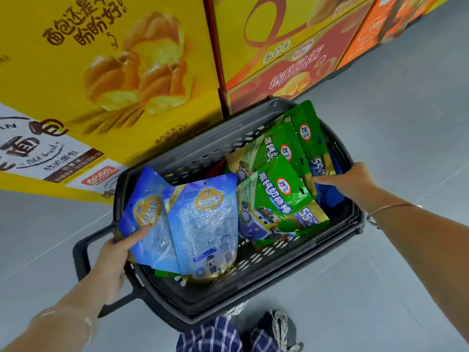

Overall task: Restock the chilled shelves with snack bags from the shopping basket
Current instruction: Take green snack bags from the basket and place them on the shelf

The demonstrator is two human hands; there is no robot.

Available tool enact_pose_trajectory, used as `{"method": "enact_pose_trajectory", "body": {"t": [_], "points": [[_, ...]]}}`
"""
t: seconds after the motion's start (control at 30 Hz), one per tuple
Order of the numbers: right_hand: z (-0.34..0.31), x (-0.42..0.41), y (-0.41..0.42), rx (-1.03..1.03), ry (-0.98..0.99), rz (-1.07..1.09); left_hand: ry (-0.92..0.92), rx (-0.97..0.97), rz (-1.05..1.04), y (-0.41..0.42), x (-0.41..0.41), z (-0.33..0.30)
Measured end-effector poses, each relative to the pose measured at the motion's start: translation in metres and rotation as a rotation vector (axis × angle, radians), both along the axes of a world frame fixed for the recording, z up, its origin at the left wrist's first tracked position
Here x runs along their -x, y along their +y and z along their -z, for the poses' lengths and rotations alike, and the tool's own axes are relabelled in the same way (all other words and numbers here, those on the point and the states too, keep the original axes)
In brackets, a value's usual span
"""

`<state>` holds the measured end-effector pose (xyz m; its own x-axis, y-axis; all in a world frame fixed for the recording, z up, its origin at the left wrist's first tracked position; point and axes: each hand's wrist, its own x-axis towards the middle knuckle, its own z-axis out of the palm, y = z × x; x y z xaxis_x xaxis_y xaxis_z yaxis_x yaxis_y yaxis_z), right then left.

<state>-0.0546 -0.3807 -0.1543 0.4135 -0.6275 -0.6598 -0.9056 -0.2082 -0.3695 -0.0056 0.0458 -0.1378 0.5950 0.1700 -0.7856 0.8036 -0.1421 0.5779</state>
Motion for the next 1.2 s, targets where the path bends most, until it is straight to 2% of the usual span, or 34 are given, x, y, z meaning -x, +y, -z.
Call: {"method": "enact_pose_trajectory", "body": {"t": [0.13, 0.3, 0.47, 0.67, 0.9, 1.2], "points": [[-0.001, 0.0, -0.001, -0.106, -0.033, 0.133, 0.024, -0.056, -0.013, -0.001, -0.005, -0.002], [-0.009, 0.041, 0.0, -0.204, -0.034, 0.306, -0.009, -0.09, 0.025, -0.011, -0.003, -0.017], [-0.017, 0.107, -0.003, -0.179, -0.03, 0.57, 0.011, -0.11, 0.127, -0.041, -0.001, -0.03], [-0.02, 0.211, -0.013, -0.156, -0.033, 0.861, -0.05, -0.131, 0.306, -0.104, 0.014, -0.029], [-0.044, 0.352, 0.004, -0.165, 0.021, 1.231, -0.075, -0.116, 0.7, -0.197, 0.038, -0.025], [-0.072, 0.502, 0.072, -0.109, -0.105, 1.814, -0.176, 0.022, 1.21, -0.329, 0.124, -0.06]]}}
